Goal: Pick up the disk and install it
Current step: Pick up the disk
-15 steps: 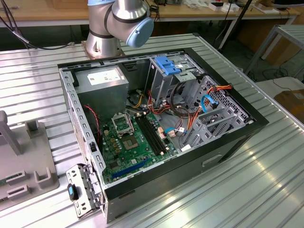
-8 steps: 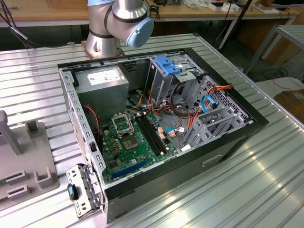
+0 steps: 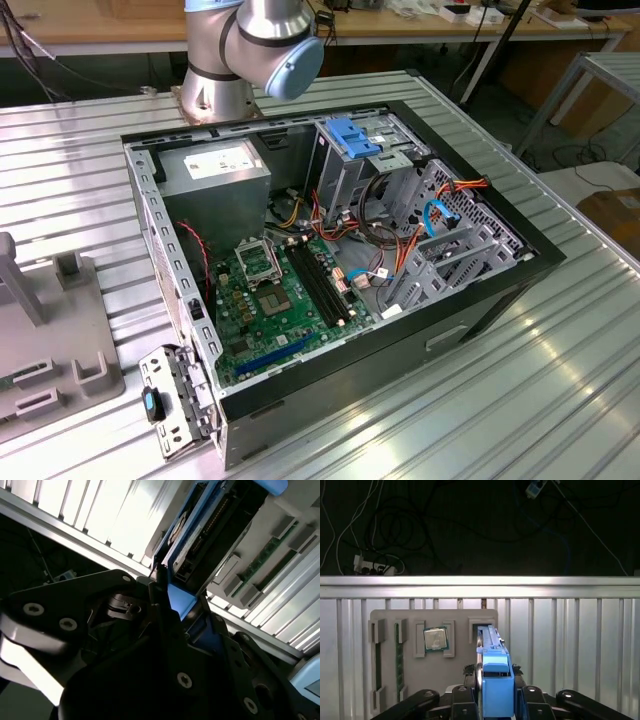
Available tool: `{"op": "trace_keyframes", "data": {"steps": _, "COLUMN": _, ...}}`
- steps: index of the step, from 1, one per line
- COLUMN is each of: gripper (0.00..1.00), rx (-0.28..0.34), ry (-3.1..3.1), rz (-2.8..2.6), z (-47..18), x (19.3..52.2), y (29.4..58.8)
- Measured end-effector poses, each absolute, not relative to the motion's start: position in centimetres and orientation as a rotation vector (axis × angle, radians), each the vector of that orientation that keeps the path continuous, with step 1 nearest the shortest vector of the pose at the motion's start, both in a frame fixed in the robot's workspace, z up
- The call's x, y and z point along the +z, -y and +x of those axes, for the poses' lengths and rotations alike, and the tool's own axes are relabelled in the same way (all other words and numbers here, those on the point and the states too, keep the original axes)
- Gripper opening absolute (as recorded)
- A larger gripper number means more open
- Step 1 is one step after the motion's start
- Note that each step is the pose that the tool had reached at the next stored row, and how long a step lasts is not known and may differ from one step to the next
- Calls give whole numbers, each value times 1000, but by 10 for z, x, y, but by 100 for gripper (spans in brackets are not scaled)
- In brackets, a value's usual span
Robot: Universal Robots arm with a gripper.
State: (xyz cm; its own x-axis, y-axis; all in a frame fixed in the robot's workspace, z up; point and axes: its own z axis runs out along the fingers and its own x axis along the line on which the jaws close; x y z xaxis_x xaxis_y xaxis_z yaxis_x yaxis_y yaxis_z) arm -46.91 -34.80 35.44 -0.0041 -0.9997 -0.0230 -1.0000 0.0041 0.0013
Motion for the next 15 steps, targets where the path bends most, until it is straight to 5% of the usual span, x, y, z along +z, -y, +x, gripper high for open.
{"op": "trace_keyframes", "data": {"steps": 15, "gripper": 37, "rx": 27, "ry": -2215, "rz": -2206, "z": -469, "x": 388, "y": 348}}
